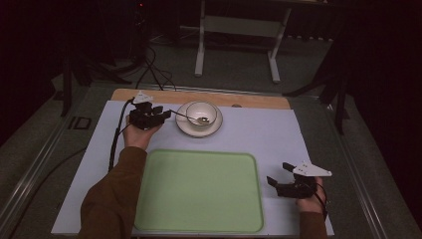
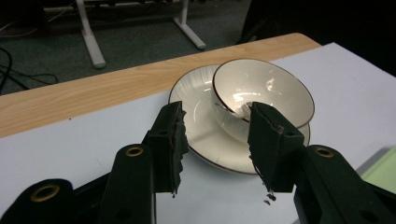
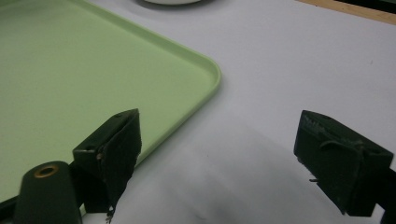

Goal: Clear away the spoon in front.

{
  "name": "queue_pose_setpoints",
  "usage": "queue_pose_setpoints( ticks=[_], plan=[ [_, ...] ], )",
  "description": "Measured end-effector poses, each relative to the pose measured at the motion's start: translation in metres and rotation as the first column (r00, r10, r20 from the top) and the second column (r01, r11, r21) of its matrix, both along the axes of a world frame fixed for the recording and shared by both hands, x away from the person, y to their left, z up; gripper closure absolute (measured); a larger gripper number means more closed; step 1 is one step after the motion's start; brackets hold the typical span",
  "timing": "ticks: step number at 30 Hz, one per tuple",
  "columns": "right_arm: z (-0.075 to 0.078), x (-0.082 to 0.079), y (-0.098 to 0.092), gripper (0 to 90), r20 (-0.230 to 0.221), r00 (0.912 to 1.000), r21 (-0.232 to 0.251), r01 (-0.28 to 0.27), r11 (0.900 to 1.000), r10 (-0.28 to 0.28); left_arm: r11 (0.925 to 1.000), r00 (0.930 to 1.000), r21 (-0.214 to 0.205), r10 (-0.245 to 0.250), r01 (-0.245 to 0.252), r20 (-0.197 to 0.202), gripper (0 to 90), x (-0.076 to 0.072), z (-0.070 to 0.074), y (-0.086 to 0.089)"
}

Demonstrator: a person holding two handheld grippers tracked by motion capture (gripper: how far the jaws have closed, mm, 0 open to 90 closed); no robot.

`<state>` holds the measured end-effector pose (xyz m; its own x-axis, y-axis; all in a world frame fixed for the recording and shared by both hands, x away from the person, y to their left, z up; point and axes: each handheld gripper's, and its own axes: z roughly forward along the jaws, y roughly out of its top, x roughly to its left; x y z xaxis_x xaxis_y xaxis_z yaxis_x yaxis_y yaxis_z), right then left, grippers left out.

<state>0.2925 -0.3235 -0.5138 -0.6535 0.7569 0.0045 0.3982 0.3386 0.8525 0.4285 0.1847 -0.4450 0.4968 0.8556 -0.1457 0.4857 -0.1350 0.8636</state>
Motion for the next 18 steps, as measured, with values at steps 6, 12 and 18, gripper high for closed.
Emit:
queue_pose_setpoints(
  ticks=[6, 12, 18],
  plan=[
    [0.0, 0.0, 0.0, 14.7, 0.001, 1.0, 0.0, -0.001, 1.0, 0.001, 0.9998, 0.999, -0.012, -0.016, 0.016, -0.041, 56.7, 0.009, -0.003, -0.004],
    [0.0, 0.0, -0.001, 14.6, 0.002, 1.0, 0.001, 0.0, 1.0, 0.0, 0.9996, 0.9961, -0.007, -0.029, 0.029, -0.084, 68.7, 0.021, -0.01, -0.01],
    [0.0, 0.0, -0.001, 14.6, 0.002, 1.0, -0.003, 0.0, 1.0, 0.0, 0.9976, 0.9966, -0.043, -0.058, 0.055, -0.058, 85.1, 0.02, -0.008, -0.01]
  ],
)
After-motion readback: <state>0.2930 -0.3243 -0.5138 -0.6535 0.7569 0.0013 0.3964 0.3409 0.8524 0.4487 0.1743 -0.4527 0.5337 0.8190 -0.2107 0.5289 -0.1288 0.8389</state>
